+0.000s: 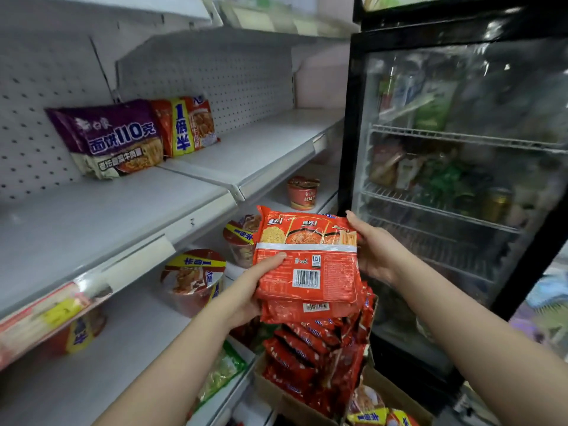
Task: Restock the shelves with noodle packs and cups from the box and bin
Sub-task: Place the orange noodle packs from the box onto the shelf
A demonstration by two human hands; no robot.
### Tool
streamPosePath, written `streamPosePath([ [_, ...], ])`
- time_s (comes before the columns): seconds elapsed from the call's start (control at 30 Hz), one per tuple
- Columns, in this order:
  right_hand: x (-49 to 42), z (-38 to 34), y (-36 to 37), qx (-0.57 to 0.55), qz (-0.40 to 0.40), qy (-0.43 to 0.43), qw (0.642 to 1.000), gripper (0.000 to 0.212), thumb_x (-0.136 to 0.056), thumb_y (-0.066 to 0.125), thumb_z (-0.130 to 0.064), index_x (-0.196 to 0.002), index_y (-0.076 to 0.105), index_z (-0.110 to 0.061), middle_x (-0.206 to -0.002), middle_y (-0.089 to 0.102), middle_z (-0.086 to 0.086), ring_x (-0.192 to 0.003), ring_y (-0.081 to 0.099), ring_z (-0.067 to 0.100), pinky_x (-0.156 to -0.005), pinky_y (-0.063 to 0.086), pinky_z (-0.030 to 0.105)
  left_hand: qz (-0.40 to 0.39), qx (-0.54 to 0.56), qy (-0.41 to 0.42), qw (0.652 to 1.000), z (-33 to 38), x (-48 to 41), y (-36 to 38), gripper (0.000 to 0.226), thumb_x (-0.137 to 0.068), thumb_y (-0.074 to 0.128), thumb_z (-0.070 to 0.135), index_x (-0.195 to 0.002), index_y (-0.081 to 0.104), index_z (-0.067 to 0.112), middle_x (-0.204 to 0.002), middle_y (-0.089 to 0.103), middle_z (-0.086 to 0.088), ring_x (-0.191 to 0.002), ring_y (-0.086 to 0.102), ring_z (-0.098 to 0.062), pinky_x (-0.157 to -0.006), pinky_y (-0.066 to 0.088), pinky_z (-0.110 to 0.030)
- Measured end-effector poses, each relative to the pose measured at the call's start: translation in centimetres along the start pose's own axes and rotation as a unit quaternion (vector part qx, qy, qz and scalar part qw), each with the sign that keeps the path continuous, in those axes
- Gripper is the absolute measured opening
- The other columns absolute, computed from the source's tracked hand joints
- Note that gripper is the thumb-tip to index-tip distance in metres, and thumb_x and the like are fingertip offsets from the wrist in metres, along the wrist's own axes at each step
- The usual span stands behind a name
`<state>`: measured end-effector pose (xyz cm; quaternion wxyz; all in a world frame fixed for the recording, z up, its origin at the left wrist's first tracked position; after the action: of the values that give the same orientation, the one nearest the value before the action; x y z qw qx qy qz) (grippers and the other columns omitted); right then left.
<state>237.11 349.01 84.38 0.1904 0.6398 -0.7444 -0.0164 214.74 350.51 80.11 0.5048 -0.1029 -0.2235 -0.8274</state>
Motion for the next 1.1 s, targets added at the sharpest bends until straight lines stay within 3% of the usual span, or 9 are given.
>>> streamPosePath([
  [0.13,4.0,2.0,3.8,0.106,-0.083,0.030,0.990,0.076,-0.073,0.057,-0.078,-0.122,0.066,-0.021,-0.120,0.070,0.008,-0.114,0.064,0.031,-0.096,0.049,0.050,0.027,0.068,0.034,0.997,0.6,4.8,-2.5,0.060,-0.070,0.077,0.036,-0.124,0.063,0.014,-0.115,0.072,-0.014,-0.107,0.069,-0.032,-0.104,0.046,-0.053],
  [0.27,8.6,3.7,9.1,0.182,-0.141,-0.003,0.973,0.063,-0.078,0.072,-0.055,-0.129,0.056,-0.020,-0.114,0.073,0.003,-0.103,0.070,0.023,-0.095,0.050,0.049,0.055,0.053,0.075,0.994,2.0,11.4,-5.4,0.048,-0.074,0.073,0.035,-0.118,0.067,0.016,-0.109,0.074,-0.012,-0.096,0.073,-0.028,-0.093,0.053,-0.047],
  [0.37,10.9,4.4,13.1,0.203,-0.141,-0.041,0.968,0.078,-0.063,0.086,-0.052,-0.127,0.055,-0.020,-0.112,0.073,0.003,-0.102,0.071,0.026,-0.092,0.054,0.053,0.076,0.021,0.102,0.992,2.7,16.3,-7.9,0.052,-0.073,0.075,0.037,-0.120,0.067,0.015,-0.110,0.074,-0.012,-0.099,0.073,-0.027,-0.095,0.053,-0.045],
  [0.67,15.7,6.3,26.3,0.134,-0.212,-0.101,0.963,0.081,-0.061,0.088,-0.048,-0.128,0.055,-0.017,-0.108,0.074,0.006,-0.098,0.072,0.028,-0.085,0.057,0.045,0.141,-0.023,0.166,0.976,2.8,30.7,-14.9,0.054,-0.072,0.081,0.021,-0.123,0.062,0.018,-0.114,0.074,-0.008,-0.104,0.071,-0.025,-0.088,0.058,-0.037],
  [0.77,16.8,6.0,30.8,0.126,-0.250,-0.111,0.954,0.079,-0.064,0.087,-0.043,-0.129,0.051,-0.017,-0.105,0.075,0.005,-0.091,0.074,0.024,-0.078,0.060,0.041,0.181,-0.007,0.192,0.965,3.4,34.9,-16.7,0.053,-0.070,0.079,0.016,-0.120,0.063,0.016,-0.114,0.073,-0.013,-0.106,0.070,-0.032,-0.094,0.055,-0.048],
  [0.83,17.8,5.4,33.8,0.118,-0.275,-0.117,0.947,0.068,-0.075,0.078,-0.032,-0.133,0.048,-0.013,-0.107,0.075,0.006,-0.088,0.074,0.021,-0.067,0.059,0.030,0.228,0.022,0.219,0.948,4.4,37.8,-17.6,0.055,-0.067,0.081,0.013,-0.119,0.063,0.013,-0.109,0.074,-0.015,-0.098,0.072,-0.033,-0.082,0.059,-0.047],
  [0.9,18.6,4.8,36.8,0.149,-0.265,-0.144,0.942,0.087,-0.074,0.075,-0.044,-0.146,0.036,-0.015,-0.123,0.067,0.004,-0.099,0.071,0.019,-0.077,0.058,0.030,0.276,0.037,0.247,0.928,5.2,40.7,-18.0,0.059,-0.064,0.085,0.013,-0.119,0.062,0.012,-0.103,0.076,-0.013,-0.089,0.074,-0.030,-0.065,0.060,-0.037],
  [1.0,20.6,3.7,40.4,0.182,-0.199,-0.262,0.926,0.093,-0.073,0.066,-0.060,-0.150,0.029,-0.023,-0.147,0.042,0.000,-0.127,0.047,0.012,-0.107,0.042,0.039,0.382,0.013,0.311,0.870,6.1,44.9,-18.9,0.064,-0.059,0.088,0.020,-0.118,0.063,0.015,-0.099,0.077,-0.006,-0.088,0.075,-0.024,-0.071,0.059,-0.034],
  [1.1,24.0,4.2,44.0,0.143,-0.253,-0.320,0.902,0.079,-0.068,0.066,-0.075,-0.134,0.041,-0.040,-0.140,0.045,-0.012,-0.127,0.044,0.004,-0.111,0.038,0.037,0.481,0.013,0.372,0.794,7.0,48.5,-19.7,0.069,-0.056,0.091,0.021,-0.118,0.061,0.016,-0.098,0.077,-0.003,-0.086,0.075,-0.020,-0.069,0.059,-0.030],
])
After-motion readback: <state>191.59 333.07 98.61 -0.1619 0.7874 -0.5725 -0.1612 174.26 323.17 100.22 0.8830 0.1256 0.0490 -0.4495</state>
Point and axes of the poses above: each hand's wrist, its own x-axis away from the middle knuckle, its own y-axis out of the palm, z = x × y, the point moved 4 cm from there along -x, towards the middle knuckle
